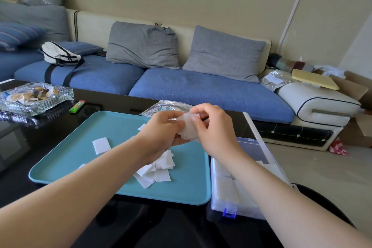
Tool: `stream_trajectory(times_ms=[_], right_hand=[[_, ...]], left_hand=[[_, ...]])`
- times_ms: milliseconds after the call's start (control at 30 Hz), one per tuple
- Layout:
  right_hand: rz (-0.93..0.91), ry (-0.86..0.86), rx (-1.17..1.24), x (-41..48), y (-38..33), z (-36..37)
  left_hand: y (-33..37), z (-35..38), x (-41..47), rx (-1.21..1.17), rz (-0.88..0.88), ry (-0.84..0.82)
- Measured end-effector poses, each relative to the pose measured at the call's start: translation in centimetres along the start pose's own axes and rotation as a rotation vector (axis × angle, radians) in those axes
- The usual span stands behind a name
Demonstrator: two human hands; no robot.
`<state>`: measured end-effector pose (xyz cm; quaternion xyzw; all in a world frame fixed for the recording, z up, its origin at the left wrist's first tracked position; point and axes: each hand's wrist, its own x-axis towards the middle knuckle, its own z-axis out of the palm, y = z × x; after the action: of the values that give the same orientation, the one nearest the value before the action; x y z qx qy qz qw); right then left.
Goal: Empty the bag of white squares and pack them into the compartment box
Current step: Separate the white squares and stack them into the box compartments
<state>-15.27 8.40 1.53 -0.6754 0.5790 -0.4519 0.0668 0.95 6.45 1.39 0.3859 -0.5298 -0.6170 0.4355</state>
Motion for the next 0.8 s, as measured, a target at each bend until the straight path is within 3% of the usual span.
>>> stream_trajectory(times_ms=[333,533,633,800], right_hand=[[-0.168,-0.043,-0.081,0.1,0.6,0.1],[0.019,0.041,0.13,1.3,1.5,-1.0],[0.011,-0.042,0.171,1.0,2.0,-1.1],[-0.005,0.009,0.192,0.9,1.8,-0.7]], left_hand=[[0.1,-0.4,-0.1,0.023,-0.003,0.01],[0.3,-0.3,-0.1,0.0,-0.001,0.067],[0.4,-0.2,-0.2,0.071,0.014,0.083],[0.4,-0.1,-0.2,0.086,0.018,0.09]])
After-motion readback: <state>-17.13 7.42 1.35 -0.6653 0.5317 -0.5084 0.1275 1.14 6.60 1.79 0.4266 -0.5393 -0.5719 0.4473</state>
